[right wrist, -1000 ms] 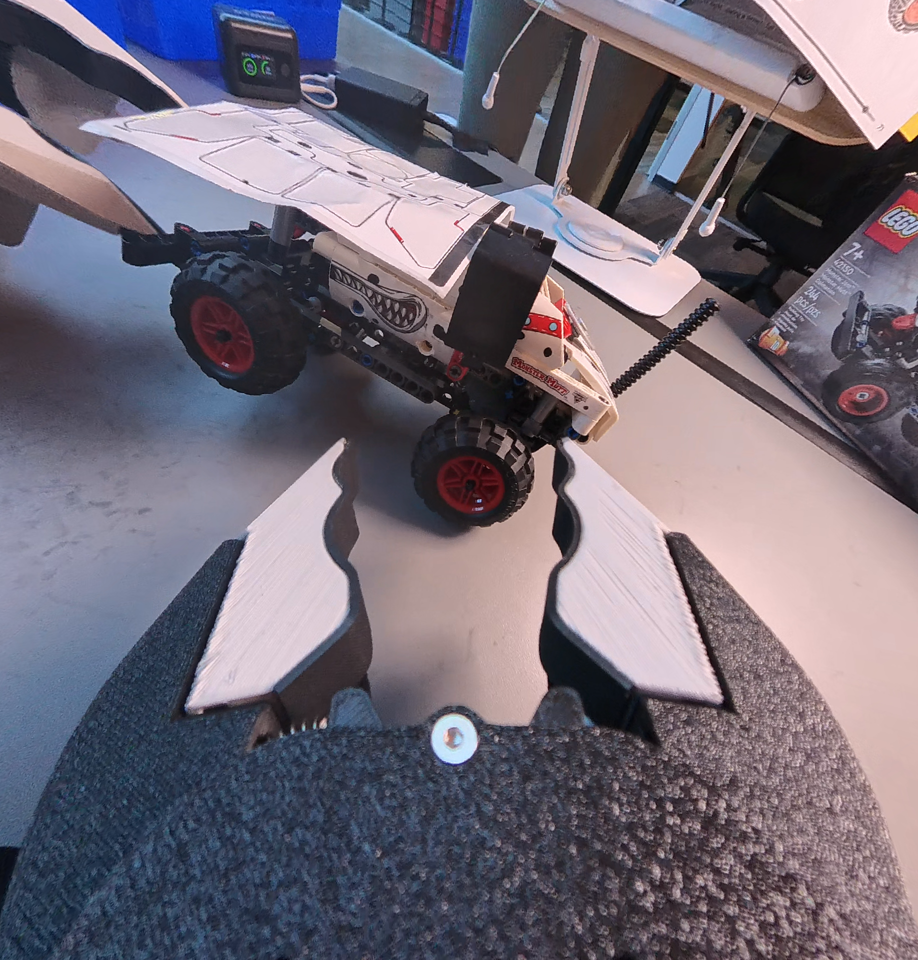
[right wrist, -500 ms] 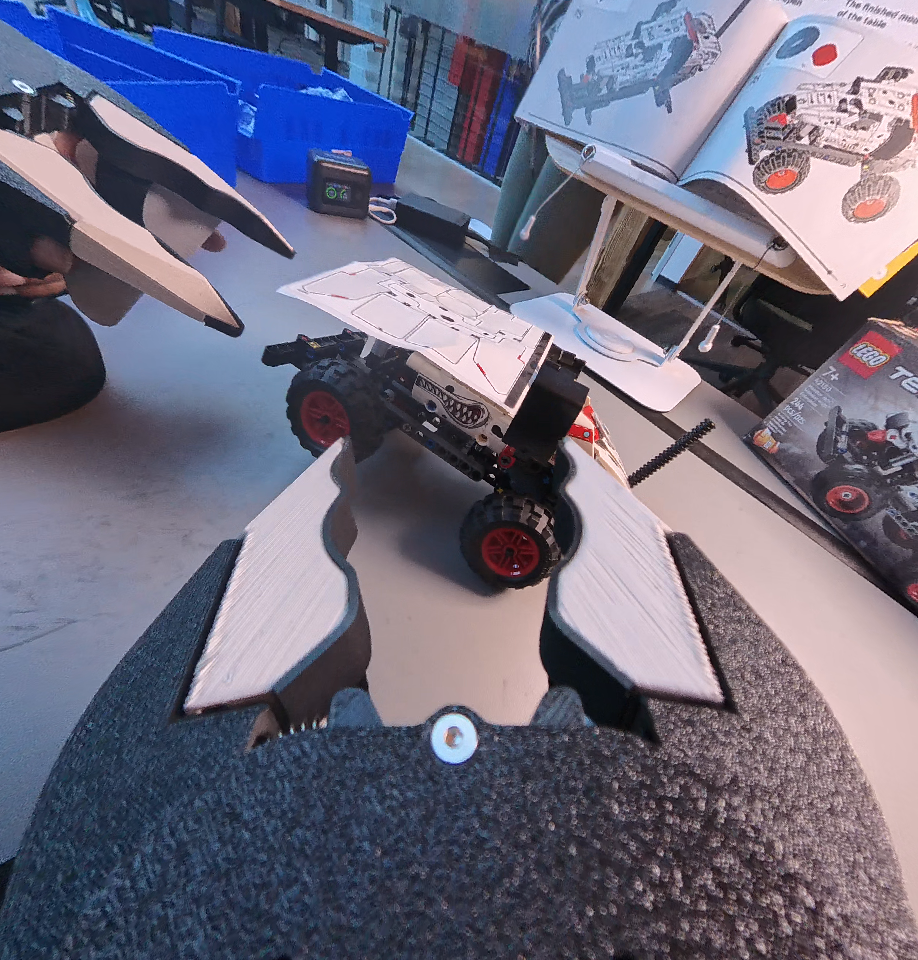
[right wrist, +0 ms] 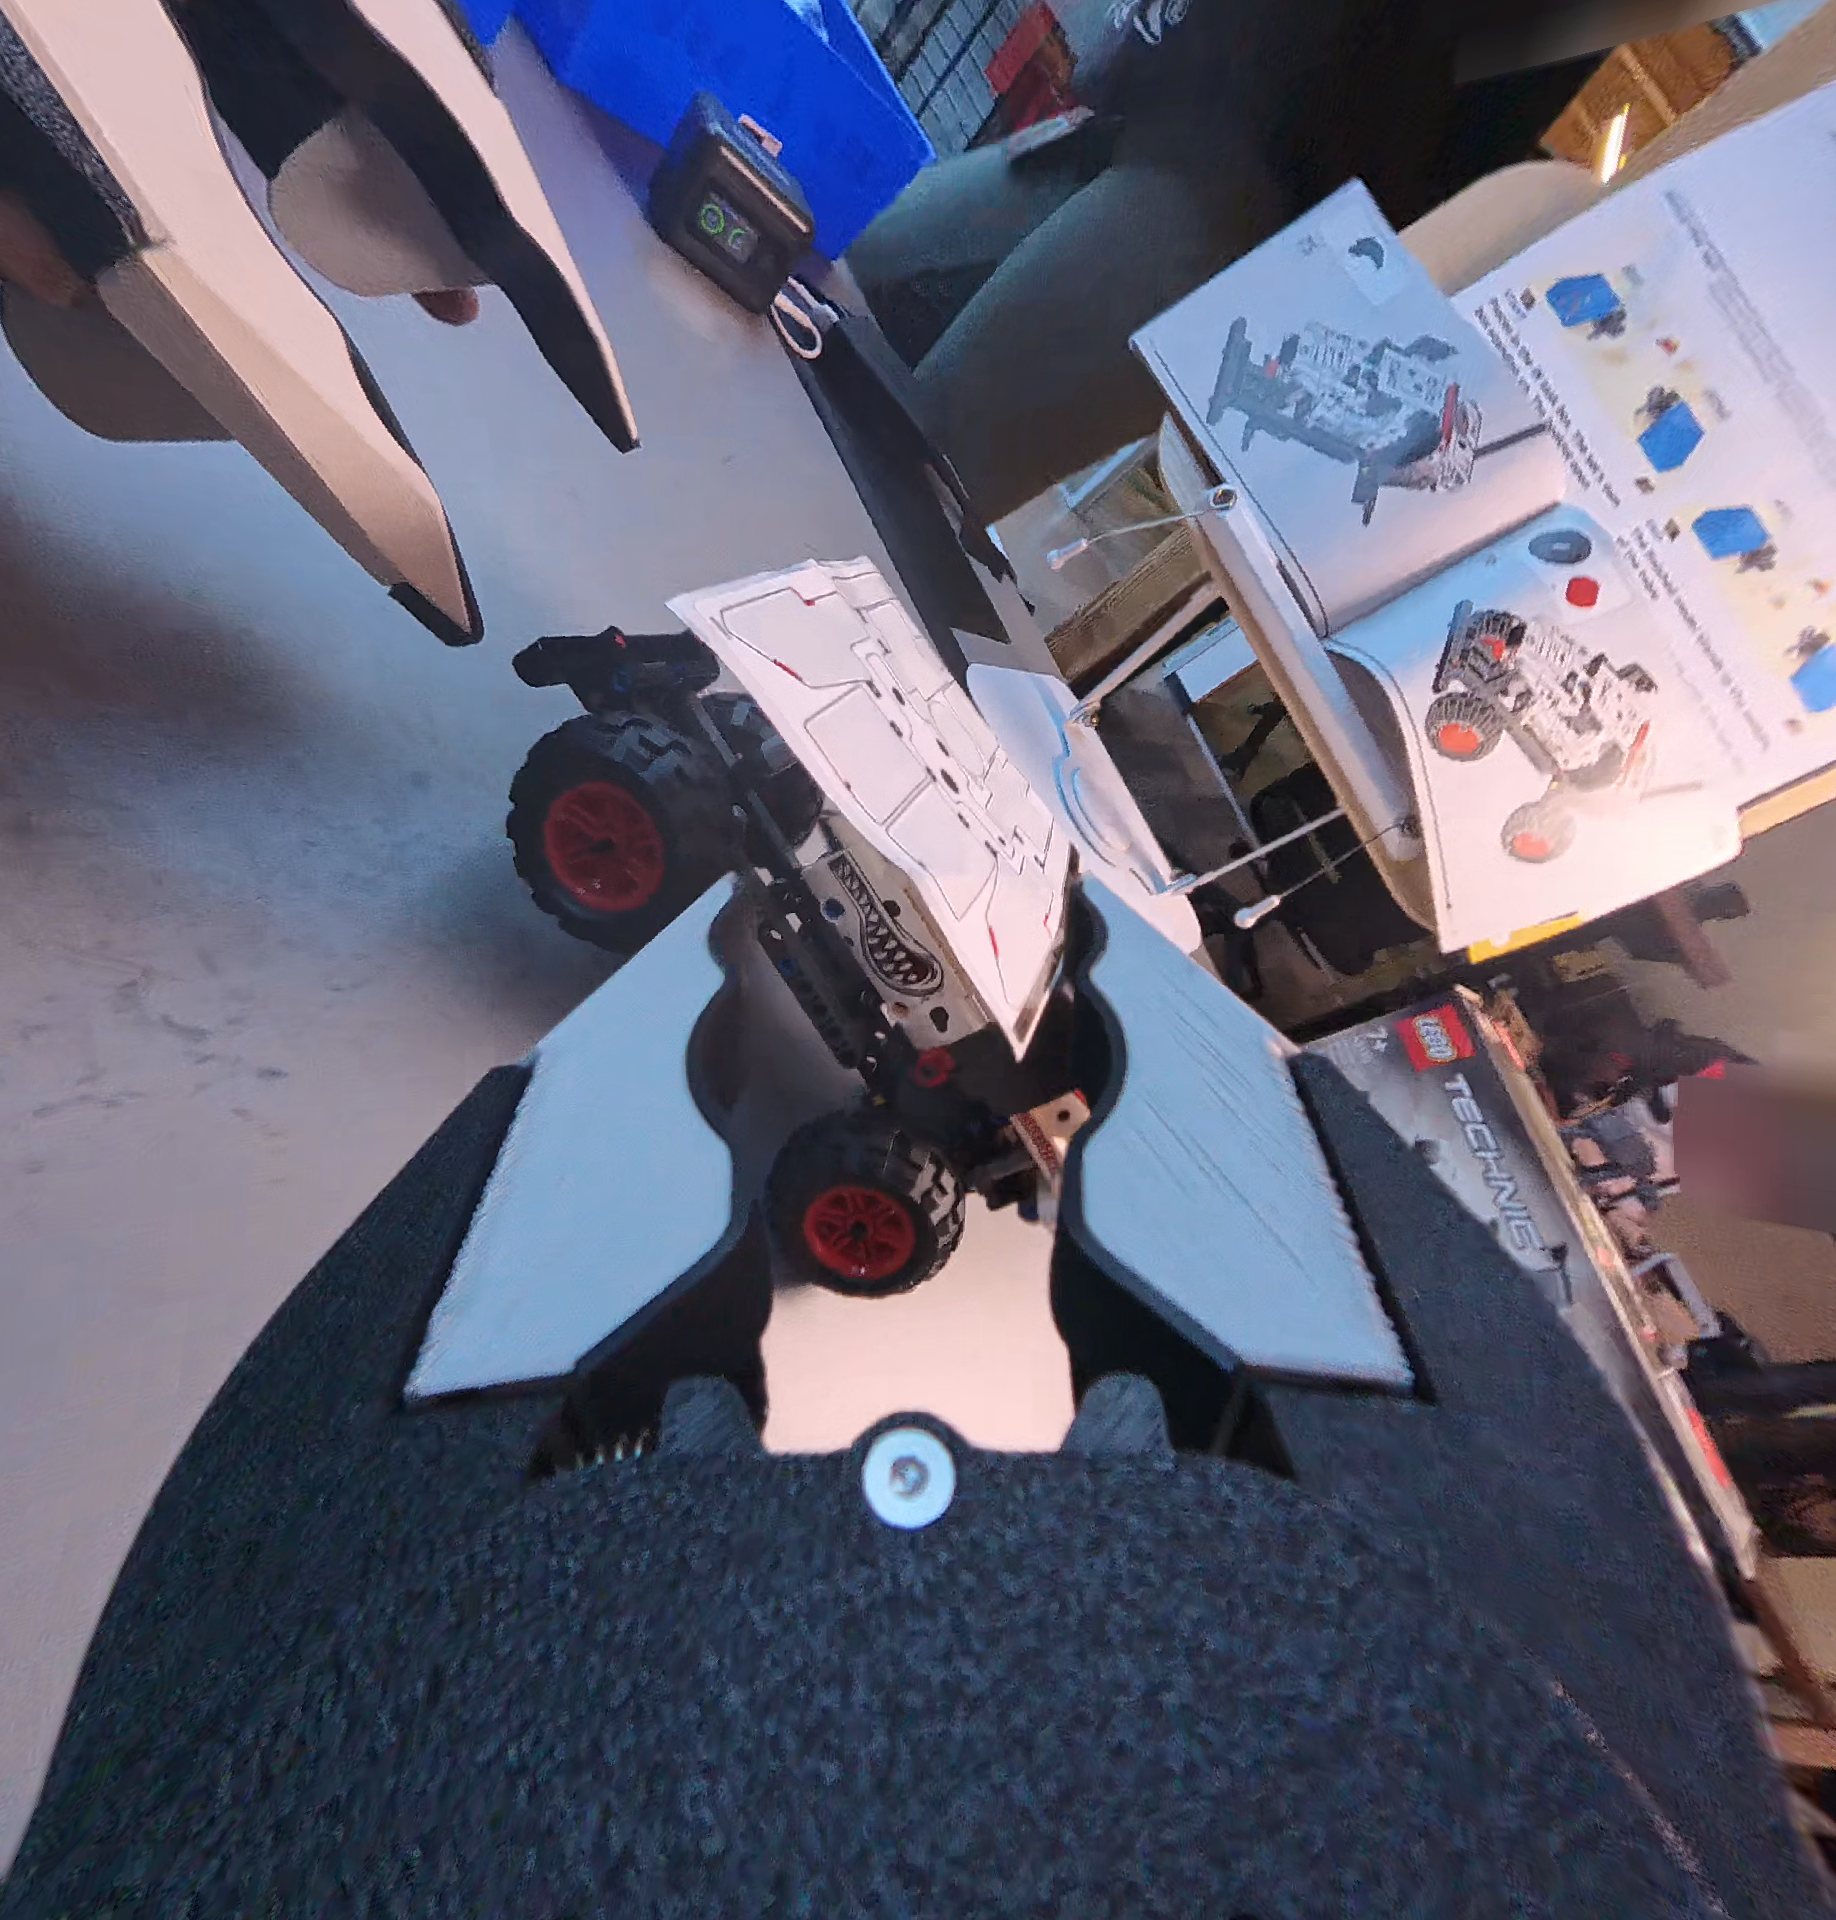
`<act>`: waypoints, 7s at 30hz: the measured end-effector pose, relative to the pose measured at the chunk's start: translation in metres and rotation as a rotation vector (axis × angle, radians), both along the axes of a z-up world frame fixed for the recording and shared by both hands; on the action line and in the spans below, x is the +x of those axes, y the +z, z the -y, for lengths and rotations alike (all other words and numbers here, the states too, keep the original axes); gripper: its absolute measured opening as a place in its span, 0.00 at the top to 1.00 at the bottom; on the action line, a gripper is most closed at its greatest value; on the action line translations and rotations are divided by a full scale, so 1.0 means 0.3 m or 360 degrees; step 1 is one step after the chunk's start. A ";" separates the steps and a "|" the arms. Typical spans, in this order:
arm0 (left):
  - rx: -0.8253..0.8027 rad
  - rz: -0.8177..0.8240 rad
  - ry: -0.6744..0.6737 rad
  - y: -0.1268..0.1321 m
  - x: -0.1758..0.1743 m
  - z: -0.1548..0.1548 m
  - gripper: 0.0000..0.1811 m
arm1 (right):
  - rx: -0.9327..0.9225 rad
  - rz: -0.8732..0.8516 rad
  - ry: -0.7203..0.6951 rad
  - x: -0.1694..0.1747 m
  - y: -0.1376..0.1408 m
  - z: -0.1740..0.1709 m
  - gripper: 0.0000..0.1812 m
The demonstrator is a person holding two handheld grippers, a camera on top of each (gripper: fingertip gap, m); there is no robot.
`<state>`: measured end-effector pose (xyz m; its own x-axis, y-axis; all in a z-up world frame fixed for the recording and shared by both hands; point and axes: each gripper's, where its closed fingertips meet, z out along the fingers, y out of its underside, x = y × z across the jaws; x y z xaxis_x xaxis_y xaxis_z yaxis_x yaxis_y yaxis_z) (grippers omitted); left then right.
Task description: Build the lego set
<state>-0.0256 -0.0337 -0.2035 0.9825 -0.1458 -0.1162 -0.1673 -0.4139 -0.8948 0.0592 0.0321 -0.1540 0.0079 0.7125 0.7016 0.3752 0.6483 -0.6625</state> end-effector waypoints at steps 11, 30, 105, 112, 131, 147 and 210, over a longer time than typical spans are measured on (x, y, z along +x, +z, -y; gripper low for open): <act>0.0025 0.0025 0.0019 0.007 -0.008 0.005 0.57 | 0.0120 0.0126 0.0023 -0.053 -0.004 0.000 0.70; 0.0024 0.0000 0.0023 0.002 -0.006 0.008 0.58 | 0.0099 -0.0082 0.0012 -0.042 0.077 -0.025 1.00; -0.0058 0.0006 -0.0018 -0.037 0.006 0.003 0.58 | -0.0520 0.0390 -0.0105 -0.433 -0.289 -0.884 0.68; -0.0045 0.0080 -0.0099 -0.026 0.026 0.008 0.53 | -0.1269 -0.0337 -0.0242 -0.221 0.039 -0.874 0.65; 0.0110 -0.0955 -0.0551 -0.088 0.033 -0.175 0.85 | -0.0641 0.0293 -0.0009 -0.033 -0.216 0.117 0.59; 0.0196 -0.0194 -0.0973 0.004 0.202 0.006 0.91 | -0.0545 0.0197 0.0126 -0.056 -0.126 0.209 0.66; -0.0043 -0.0036 -0.0762 -0.062 0.154 -0.017 0.92 | -0.0972 -0.0271 0.0068 0.021 0.199 -0.072 0.66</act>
